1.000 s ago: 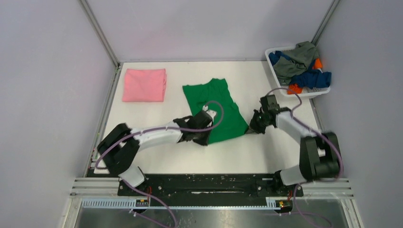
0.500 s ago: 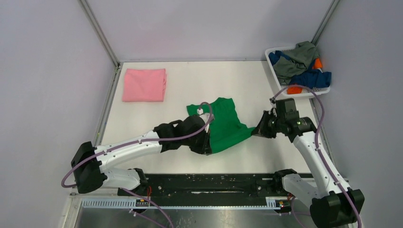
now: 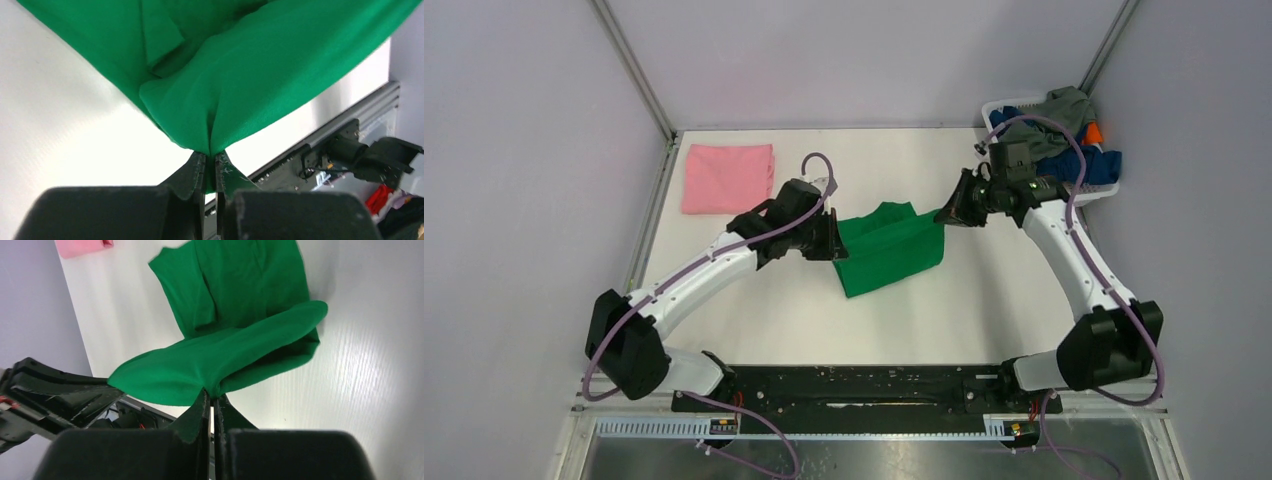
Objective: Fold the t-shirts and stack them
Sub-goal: Fold the long partially folded tshirt into a neat square, then put the neatly folded tshirt into the corner of the board with the left arm
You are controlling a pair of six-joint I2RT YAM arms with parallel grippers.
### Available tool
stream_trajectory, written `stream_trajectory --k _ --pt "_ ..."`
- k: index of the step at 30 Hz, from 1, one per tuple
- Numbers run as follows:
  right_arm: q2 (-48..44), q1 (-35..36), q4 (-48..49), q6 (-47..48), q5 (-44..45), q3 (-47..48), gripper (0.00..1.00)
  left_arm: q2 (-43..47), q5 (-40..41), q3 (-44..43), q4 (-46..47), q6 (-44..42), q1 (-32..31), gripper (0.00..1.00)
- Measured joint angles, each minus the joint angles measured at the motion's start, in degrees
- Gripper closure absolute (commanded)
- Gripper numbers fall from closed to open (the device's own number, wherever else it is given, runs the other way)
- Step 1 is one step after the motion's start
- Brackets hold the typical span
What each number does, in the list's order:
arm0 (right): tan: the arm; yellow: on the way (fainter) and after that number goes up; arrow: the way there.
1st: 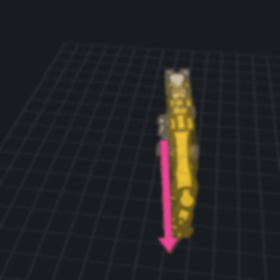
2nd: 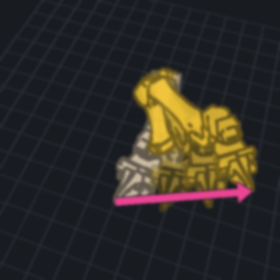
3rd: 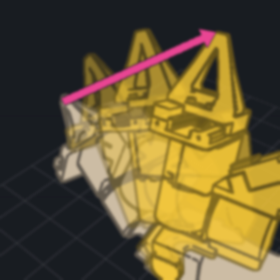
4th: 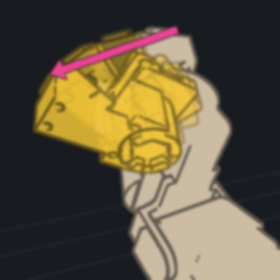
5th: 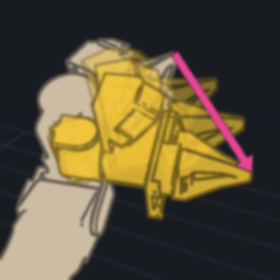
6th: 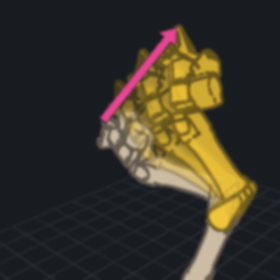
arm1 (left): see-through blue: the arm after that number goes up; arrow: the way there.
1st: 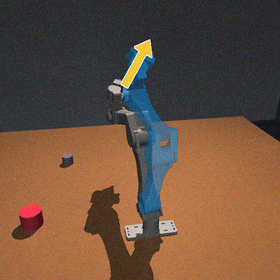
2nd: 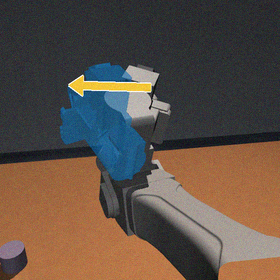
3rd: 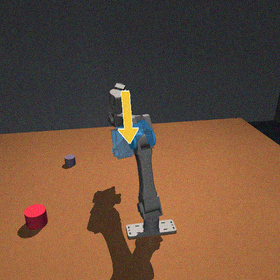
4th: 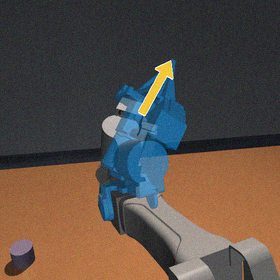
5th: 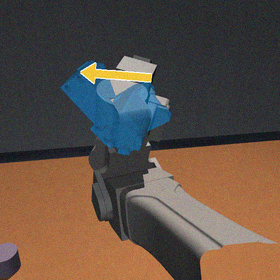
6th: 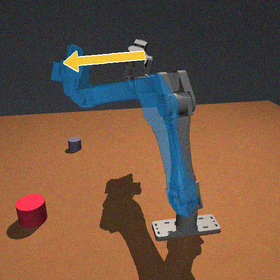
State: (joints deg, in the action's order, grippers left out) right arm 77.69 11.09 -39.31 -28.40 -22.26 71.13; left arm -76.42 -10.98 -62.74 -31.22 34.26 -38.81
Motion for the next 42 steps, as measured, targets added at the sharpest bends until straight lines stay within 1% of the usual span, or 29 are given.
stream_trajectory --k 6,8,13,16,19,20,21,22,23,24,25,26,29,31,33,35,37,40,42 --pt "10.8 0.2 1.6 -0.5 -2.1 8.4 1.00 -7.8 -2.5 -3.1 0.1 -1.8 6.4 1.00" --pt "14.1 0.2 2.0 -1.0 -2.8 10.2 1.00 -9.0 -2.8 -3.7 0.0 -1.9 8.0 1.00" --pt "23.1 0.3 2.5 -2.0 -4.0 15.4 1.00 -13.0 -3.7 -5.4 0.8 -2.3 11.5 1.00" --pt "27.8 0.5 3.1 -2.3 -4.3 18.5 1.00 -17.0 -4.4 -6.7 1.3 -2.7 13.3 1.00" --pt "32.7 0.8 3.9 -2.8 -4.3 21.8 1.00 -22.1 -4.5 -9.1 1.4 -2.9 14.6 0.93" --pt "34.1 0.8 4.3 -3.0 -4.3 22.6 1.00 -24.0 -4.5 -10.0 1.4 -2.8 15.0 0.89" --pt "35.7 0.9 4.9 -3.3 -4.1 23.6 0.97 -25.2 -4.4 -10.8 1.4 -2.8 15.3 0.82" --pt "37.4 0.9 5.9 -3.6 -3.9 24.3 0.82 -26.7 -4.3 -11.7 1.4 -2.7 15.7 0.65" --pt "39.4 0.9 6.1 -4.1 -3.8 25.6 0.66 -28.0 -4.1 -12.6 1.6 -2.6 16.1 0.40" --pt "41.7 0.9 6.7 -4.5 -3.9 27.2 0.35 -29.1 -3.7 -13.4 1.6 -2.7 16.6 0.08" --pt "43.8 0.9 7.1 -5.1 -3.8 28.8 0.05 -30.1 -3.3 -14.3 1.3 -2.8 17.2 0.02" --pt "46.7 0.8 7.3 -5.3 -3.8 31.4 0.01 -31.1 -3.0 -15.4 0.9 -2.3 18.1 0.01" --pt "52.6 0.6 7.3 -4.9 -3.8 37.9 0.00 -32.4 -2.2 -17.6 0.5 -1.4 20.3 0.01" --pt "53.0 0.5 6.9 -4.3 -3.7 38.8 0.01 -32.0 -2.1 -18.3 0.7 -1.1 21.6 0.01" --pt "51.4 0.5 7.4 -3.5 -3.7 37.9 0.01 -31.0 -2.8 -18.0 1.5 -0.4 21.8 0.01" --pt "47.5 0.5 8.9 -3.1 -3.7 33.6 0.01 -29.1 -4.3 -16.7 3.3 0.6 21.5 0.01" --pt "40.7 0.5 11.5 -3.1 -4.1 25.3 0.00 -26.7 -5.9 -14.7 5.3 1.7 20.7 0.01" --pt "32.0 0.5 14.6 -3.5 -5.3 15.4 0.01 -24.9 -7.5 -12.5 7.5 3.3 19.7 0.01" --pt "28.0 0.5 15.8 -3.4 -5.9 10.7 0.00 -24.5 -8.1 -10.1 9.2 4.4 19.3 0.01"
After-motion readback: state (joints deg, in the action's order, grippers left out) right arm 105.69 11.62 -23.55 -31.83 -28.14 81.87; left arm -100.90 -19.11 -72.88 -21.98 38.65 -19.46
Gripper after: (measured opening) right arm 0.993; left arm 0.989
